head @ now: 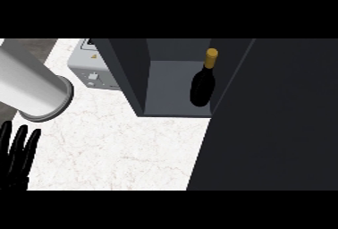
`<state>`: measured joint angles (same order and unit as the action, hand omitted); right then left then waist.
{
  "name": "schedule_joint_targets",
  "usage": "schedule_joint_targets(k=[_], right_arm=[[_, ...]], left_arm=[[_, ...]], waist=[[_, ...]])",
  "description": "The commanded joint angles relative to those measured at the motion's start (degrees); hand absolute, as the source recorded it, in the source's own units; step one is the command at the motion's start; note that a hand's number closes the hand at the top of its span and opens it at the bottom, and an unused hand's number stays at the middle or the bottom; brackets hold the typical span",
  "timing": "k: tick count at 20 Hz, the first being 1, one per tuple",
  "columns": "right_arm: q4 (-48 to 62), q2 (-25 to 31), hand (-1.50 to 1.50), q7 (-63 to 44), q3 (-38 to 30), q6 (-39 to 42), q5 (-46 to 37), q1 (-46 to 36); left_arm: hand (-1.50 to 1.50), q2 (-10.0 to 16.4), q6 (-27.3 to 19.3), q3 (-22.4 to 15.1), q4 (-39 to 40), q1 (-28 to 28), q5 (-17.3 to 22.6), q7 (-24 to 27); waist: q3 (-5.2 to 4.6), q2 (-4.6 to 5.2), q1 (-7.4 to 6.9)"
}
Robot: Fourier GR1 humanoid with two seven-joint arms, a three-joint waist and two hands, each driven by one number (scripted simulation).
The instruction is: Pick up the wine, place it into the cabinet and close the cabinet
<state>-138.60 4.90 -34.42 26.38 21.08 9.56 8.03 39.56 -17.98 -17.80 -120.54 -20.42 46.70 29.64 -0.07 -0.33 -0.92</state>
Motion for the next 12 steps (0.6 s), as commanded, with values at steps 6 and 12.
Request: schedule_joint_targets(k=[6,12], right_arm=[[2.8,-4.8,1.5,-5.8,18.3,-16.0,-16.1,-14.9],[12.3,-4.9,1.5,-5.7,23.8,-27.0,-23.3,-27.0]], left_arm=[[-1.5,4.3,12.7,14.0,-1.0,-12.2,6.3,2.0],[-1.5,6.2,18.7,22.3,-3.3,-17.1,10.8,-0.5]], waist=[[-0.09,-0.06,-0.61],[-0.03,-0.08,-0.95]])
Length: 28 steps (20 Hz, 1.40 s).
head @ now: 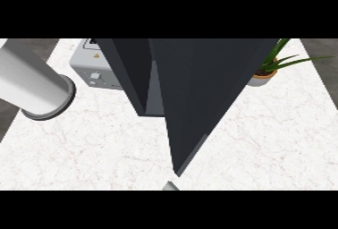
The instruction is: Pick up the wine, place it into the cabinet and close the cabinet
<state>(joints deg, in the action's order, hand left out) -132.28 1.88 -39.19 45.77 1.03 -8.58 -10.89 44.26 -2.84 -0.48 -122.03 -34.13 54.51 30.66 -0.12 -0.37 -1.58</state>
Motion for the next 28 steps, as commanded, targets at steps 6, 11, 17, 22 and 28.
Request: schedule_joint_targets(k=[6,11,17,22,28], right_arm=[[15.6,-1.7,1.5,-2.8,-3.0,-13.3,2.7,-22.7],[29.2,-1.8,1.5,3.5,-7.6,-18.1,5.0,-31.5],[44.1,-1.9,1.5,8.9,-16.7,-14.9,9.1,-41.4],[49.1,-0.9,1.5,11.9,-22.9,-9.5,7.3,-43.4],[58.7,0.8,1.5,19.5,-30.1,-5.0,9.4,-45.3]], left_arm=[[-1.5,1.8,9.4,10.6,2.9,-0.8,6.5,-3.2],[-1.5,0.0,11.5,12.1,1.0,-4.0,6.1,-4.7],[-1.5,1.0,13.7,16.2,1.0,-3.4,9.3,-9.3],[-1.5,-2.5,13.5,13.2,-0.2,-2.7,4.7,-11.4],[-1.5,-5.2,12.2,9.1,-0.3,0.7,2.1,-14.6]], waist=[[0.01,0.36,-0.55],[0.08,0.45,-0.72],[0.11,0.56,-0.65],[0.12,0.47,0.39],[0.12,0.55,0.6]])
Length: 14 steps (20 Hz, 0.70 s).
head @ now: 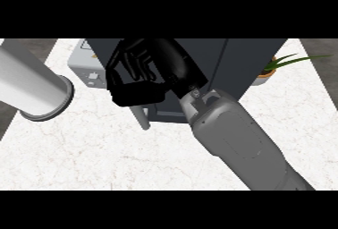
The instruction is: Pick up the wine, place it into the cabinet and close the cabinet
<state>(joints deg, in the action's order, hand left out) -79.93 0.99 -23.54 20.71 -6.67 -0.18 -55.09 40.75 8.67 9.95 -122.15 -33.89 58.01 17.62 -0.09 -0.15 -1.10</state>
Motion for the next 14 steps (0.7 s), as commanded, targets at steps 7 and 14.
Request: schedule_joint_targets(k=[7,14], right_arm=[[11.9,5.7,1.5,7.6,-8.9,6.2,1.6,-4.7],[16.8,7.9,1.5,12.0,-9.6,5.9,0.0,-4.4]], left_arm=[[-1.5,-3.9,-8.8,-8.7,0.6,11.3,-7.1,-4.0],[-1.5,-6.1,-9.9,-11.5,2.3,13.6,-9.0,-3.8]], waist=[[0.09,0.68,0.99],[0.02,0.93,0.56]])
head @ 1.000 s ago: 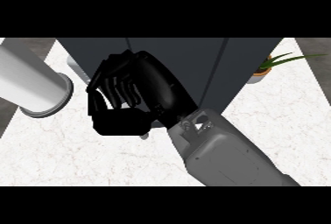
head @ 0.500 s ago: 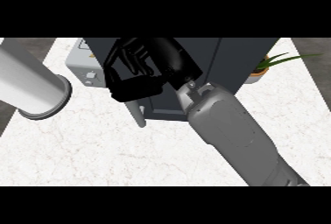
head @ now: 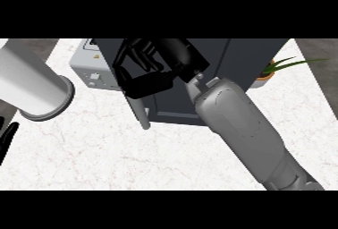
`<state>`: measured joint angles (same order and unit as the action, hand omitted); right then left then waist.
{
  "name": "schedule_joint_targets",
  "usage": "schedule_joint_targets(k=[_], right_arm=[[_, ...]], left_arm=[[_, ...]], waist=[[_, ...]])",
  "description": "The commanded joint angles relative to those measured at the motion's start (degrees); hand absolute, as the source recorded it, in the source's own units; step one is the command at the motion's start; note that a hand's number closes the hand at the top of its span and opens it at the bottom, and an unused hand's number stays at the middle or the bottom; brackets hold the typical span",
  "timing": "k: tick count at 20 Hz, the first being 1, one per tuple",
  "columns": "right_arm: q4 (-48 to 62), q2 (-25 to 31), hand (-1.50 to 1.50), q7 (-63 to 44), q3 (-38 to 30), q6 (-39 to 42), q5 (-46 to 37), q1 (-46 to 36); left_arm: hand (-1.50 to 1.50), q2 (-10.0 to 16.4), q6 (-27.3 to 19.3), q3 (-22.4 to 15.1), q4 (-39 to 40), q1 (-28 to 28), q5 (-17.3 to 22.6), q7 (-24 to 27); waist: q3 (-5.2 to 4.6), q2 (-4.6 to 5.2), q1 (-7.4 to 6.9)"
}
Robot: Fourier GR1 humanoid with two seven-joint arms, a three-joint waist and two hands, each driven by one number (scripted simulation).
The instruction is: Pick up the wine, place it into the cabinet and close the cabinet
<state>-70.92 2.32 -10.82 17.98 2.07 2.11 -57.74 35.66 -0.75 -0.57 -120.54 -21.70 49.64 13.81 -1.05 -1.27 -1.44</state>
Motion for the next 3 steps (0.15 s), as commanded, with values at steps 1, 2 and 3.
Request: schedule_joint_targets(k=[1,2,3], right_arm=[[8.8,4.7,1.5,1.0,-5.8,-3.9,-3.1,-1.9],[8.1,6.9,1.5,1.2,-7.2,-2.0,-1.7,-1.2],[8.6,5.2,1.5,0.8,-6.7,-2.9,-2.0,-2.3]], left_arm=[[-1.5,-2.5,-2.1,-3.1,1.7,2.1,-3.1,0.7],[-1.5,-2.4,-1.5,-2.6,2.8,3.1,-2.1,0.5],[-1.5,-2.2,-1.3,-2.8,3.5,3.7,-1.9,-0.2]], waist=[[0.97,2.23,0.85],[0.98,2.27,1.55],[0.96,2.14,1.27]])
